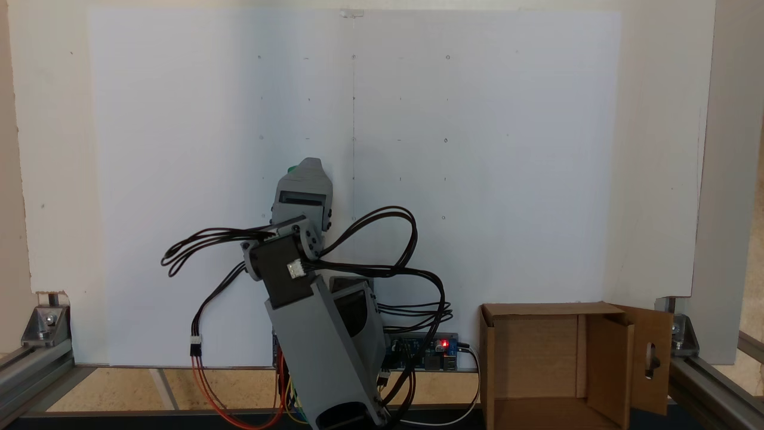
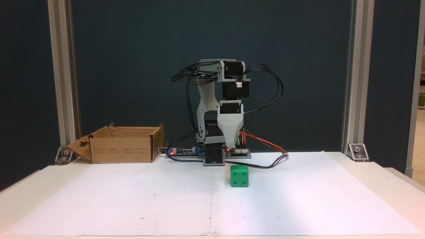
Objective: Grasp a green dice and put it in the bin.
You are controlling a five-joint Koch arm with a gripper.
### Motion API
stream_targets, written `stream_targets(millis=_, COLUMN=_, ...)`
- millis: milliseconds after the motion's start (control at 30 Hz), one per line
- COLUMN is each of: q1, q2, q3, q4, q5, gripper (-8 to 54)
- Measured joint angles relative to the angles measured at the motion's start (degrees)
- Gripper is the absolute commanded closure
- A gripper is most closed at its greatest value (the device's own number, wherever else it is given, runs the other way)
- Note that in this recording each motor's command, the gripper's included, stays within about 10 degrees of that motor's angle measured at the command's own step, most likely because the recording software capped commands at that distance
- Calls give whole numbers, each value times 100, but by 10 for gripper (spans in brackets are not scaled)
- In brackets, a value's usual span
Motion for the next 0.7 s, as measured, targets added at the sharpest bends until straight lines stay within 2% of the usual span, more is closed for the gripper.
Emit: stream_targets(millis=700, q1=-229, q2=-26, q3=738, q4=-844, q5=70, gripper=15)
